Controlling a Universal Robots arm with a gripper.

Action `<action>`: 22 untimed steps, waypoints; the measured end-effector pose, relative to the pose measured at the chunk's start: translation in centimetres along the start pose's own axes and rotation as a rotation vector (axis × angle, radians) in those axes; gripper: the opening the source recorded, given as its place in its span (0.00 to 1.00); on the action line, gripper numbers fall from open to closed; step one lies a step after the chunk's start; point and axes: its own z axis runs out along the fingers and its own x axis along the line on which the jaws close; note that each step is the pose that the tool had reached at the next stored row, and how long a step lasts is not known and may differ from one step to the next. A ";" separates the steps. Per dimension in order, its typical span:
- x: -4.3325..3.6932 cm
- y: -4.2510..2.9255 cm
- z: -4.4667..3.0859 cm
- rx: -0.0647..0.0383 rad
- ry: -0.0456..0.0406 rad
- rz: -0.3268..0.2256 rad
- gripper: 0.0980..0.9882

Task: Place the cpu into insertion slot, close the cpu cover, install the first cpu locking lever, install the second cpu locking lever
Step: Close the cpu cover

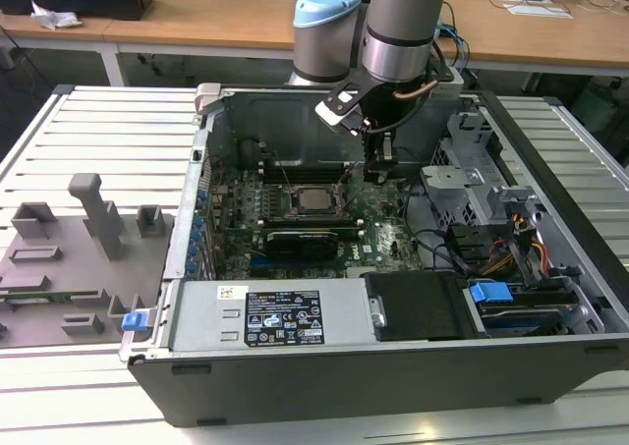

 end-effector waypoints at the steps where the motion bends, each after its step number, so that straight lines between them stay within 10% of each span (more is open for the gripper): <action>1: 0.00 -0.06 0.00 0.000 0.0001 0.000 0.01; 22: -0.01 -0.60 -0.01 0.000 0.0000 0.000 0.01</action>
